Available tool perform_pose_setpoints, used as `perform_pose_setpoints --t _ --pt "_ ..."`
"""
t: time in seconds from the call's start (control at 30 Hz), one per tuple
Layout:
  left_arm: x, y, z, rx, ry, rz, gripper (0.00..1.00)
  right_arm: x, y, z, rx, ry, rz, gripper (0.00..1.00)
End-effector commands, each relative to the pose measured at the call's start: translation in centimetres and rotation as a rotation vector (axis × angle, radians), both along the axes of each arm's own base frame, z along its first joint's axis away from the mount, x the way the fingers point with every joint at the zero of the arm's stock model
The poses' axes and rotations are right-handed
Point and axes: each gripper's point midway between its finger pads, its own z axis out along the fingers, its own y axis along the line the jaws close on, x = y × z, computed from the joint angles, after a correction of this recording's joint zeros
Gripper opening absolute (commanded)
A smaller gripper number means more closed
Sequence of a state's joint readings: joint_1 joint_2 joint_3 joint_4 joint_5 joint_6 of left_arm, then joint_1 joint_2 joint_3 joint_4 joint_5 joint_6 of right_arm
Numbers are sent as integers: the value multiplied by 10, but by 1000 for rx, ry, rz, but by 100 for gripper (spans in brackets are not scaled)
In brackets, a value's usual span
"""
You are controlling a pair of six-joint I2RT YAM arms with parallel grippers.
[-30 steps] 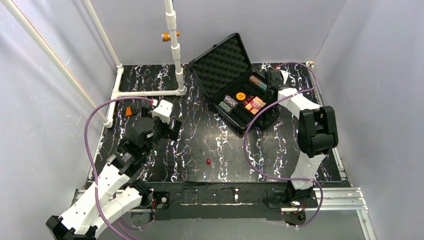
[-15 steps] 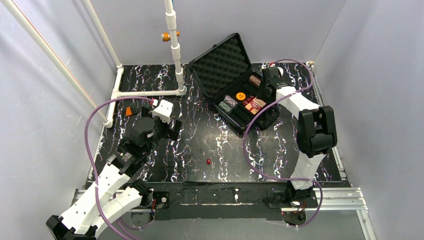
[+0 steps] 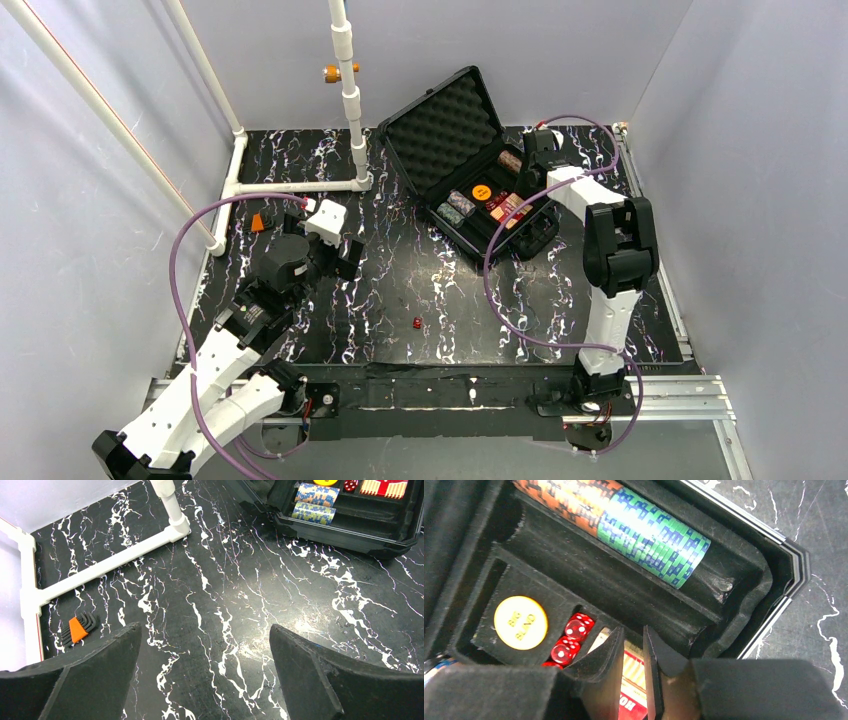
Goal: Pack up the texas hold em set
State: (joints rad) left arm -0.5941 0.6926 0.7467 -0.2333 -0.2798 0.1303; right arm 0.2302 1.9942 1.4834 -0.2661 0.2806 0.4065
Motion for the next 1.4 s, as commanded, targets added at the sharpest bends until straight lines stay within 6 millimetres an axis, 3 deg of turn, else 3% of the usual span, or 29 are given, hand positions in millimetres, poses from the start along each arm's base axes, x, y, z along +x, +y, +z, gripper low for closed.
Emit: perform_pose_setpoints --t 0.0,0.6,0.97,1.37 --pt "1 -1 9 -8 -21 0 99 12 1 6 14 -31 8 28" --pt "2 -1 8 -4 -17 -2 99 -24 17 -33 106 76 68 28" --pt "2 -1 8 -4 -17 -1 99 -46 34 -32 220 86 109 27" --pt "1 0 9 -5 -21 1 99 -91 25 -71 193 178 96 27"
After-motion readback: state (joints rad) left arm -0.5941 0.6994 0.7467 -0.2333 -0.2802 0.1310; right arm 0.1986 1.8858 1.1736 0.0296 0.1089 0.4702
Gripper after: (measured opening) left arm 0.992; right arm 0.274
